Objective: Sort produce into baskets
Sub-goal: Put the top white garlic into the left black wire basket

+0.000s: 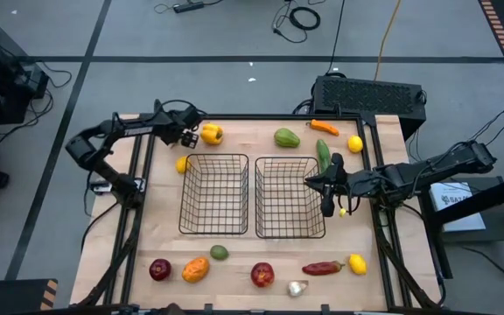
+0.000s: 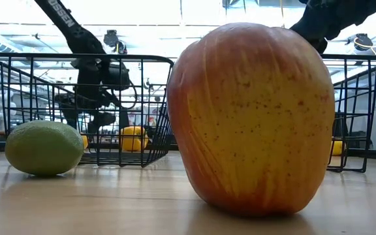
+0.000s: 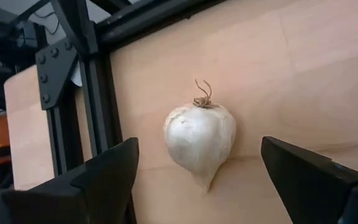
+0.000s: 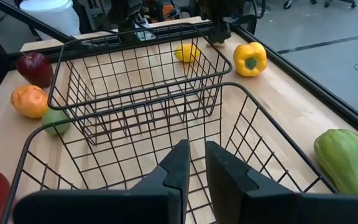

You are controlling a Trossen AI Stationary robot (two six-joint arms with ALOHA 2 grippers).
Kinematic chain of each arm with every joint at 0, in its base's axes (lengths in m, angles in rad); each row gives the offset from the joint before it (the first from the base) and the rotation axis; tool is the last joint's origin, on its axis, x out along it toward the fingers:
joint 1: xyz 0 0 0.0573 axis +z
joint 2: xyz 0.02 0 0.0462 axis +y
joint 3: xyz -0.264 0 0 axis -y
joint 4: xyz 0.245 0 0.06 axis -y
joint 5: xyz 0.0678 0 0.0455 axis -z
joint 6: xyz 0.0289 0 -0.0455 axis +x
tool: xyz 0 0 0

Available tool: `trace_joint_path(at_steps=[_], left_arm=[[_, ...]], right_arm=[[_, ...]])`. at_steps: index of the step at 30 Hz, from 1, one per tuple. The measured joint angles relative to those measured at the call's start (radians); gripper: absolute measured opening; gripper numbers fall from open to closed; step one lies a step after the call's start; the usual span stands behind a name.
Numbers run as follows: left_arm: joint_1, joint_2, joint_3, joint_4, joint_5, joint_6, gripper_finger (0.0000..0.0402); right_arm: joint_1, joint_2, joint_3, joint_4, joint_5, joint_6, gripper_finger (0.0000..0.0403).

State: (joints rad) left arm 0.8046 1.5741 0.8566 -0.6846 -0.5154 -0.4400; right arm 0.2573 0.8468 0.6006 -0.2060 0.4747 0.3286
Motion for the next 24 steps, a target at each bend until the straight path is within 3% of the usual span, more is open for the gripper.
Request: trace_joint_path(at_steps=[24], left_arm=[[0.066, 0.076, 0.001, 0.058, 0.059, 0.015, 0.0340]], right_arm=[[0.000, 0.000, -0.002, -0.001, -0.008, -0.003, 0.0043]])
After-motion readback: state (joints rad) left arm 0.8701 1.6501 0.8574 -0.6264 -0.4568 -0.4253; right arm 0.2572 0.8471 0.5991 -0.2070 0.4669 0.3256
